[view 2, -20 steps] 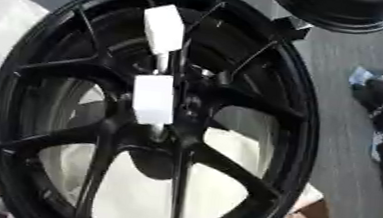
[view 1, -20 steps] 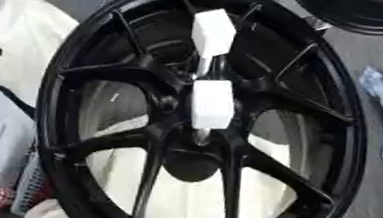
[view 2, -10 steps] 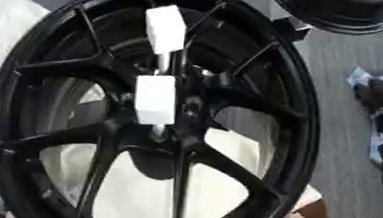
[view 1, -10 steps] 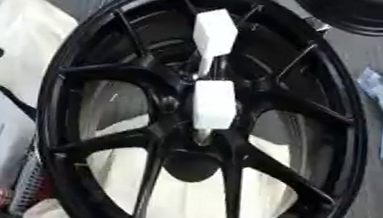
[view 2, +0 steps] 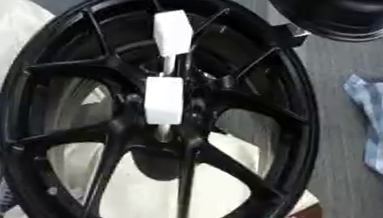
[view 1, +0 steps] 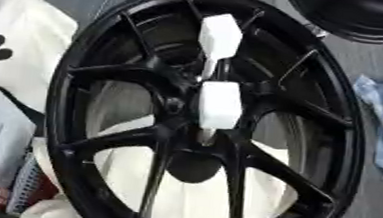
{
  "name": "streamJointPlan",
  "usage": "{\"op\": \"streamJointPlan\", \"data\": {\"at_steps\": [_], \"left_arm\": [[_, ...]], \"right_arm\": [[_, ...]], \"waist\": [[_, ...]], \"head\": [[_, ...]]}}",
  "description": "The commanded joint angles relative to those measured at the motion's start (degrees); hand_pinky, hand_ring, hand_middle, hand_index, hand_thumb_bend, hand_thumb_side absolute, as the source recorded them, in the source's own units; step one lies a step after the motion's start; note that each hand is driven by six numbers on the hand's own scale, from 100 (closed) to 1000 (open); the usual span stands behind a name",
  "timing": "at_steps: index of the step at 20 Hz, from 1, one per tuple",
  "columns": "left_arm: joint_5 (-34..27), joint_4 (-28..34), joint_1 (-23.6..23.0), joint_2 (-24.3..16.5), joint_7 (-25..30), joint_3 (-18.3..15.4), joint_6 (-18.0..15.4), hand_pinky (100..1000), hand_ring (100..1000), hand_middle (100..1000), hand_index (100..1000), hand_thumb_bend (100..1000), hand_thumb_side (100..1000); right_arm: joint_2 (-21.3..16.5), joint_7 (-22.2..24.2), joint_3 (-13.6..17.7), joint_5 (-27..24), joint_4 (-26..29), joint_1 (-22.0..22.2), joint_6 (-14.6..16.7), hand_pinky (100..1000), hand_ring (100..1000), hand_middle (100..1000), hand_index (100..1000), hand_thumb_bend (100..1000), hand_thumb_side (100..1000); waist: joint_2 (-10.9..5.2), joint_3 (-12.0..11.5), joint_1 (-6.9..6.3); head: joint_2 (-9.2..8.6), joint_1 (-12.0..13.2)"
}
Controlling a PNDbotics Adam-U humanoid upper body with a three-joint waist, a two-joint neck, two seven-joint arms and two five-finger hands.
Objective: Pull the pin out of the wheel hub.
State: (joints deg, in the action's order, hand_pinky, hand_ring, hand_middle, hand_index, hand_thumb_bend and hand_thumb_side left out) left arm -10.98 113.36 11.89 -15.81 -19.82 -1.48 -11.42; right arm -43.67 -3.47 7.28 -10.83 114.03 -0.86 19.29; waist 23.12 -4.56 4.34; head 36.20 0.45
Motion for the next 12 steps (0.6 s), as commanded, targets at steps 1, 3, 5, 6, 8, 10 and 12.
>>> {"op": "streamJointPlan", "data": {"at_steps": [1, 3, 5, 6, 8, 10, 12], "left_arm": [[0.2, 1.2, -0.1, -1.6, 0.0, -0.2, 0.2, 688, 688, 650, 831, 114, 751], [0.3, 1.2, -0.2, -1.8, 0.0, -0.2, 0.2, 688, 688, 650, 831, 113, 750], [0.3, 1.2, -0.3, -2.0, 0.0, -0.1, 0.2, 688, 688, 650, 831, 113, 750], [0.3, 1.2, -0.4, -2.1, 0.1, -0.1, 0.2, 688, 688, 650, 831, 112, 751], [0.3, 1.2, -0.5, -2.2, 0.1, -0.1, 0.3, 688, 688, 649, 831, 111, 750], [0.3, 1.2, -0.4, -2.4, 0.2, 0.0, 0.3, 688, 688, 649, 831, 109, 749], [0.3, 1.2, -0.4, -2.6, 0.3, 0.2, 0.2, 688, 688, 649, 831, 108, 749]], "right_arm": [[-8.6, 1.0, 1.6, 3.3, 0.6, 0.2, 0.5, 910, 851, 645, 756, 100, 304], [-12.4, 1.8, 1.9, 5.5, 0.6, 0.2, 0.1, 902, 847, 651, 756, 100, 252], [-15.4, 3.0, 2.1, 7.8, 0.6, -0.1, 0.1, 900, 845, 654, 756, 100, 236], [-16.8, 3.9, 2.2, 9.0, 0.6, -0.3, 0.6, 893, 842, 661, 757, 100, 214], [-19.2, 6.1, 2.2, 11.8, 0.6, -1.0, 2.2, 886, 839, 670, 757, 100, 200], [-21.2, 8.4, 1.9, 14.5, 0.6, -1.6, 4.1, 882, 839, 679, 758, 100, 198], [-23.1, 11.8, 1.1, 17.1, 0.6, -2.7, 6.5, 882, 839, 685, 758, 100, 203]], "waist": [[-1.66, 0.2, 0.00], [-1.88, 0.3, 0.14], [-2.04, 0.2, 0.30], [-2.10, 0.1, 0.40], [-2.17, -0.1, 0.54], [-2.22, -0.4, 0.64], [-2.27, -0.6, 0.75]], "head": [[0.26, 0.3], [0.33, 0.3], [0.38, 0.2], [0.38, 0.3], [0.41, 0.3], [0.44, 0.4], [0.47, 0.2]]}}
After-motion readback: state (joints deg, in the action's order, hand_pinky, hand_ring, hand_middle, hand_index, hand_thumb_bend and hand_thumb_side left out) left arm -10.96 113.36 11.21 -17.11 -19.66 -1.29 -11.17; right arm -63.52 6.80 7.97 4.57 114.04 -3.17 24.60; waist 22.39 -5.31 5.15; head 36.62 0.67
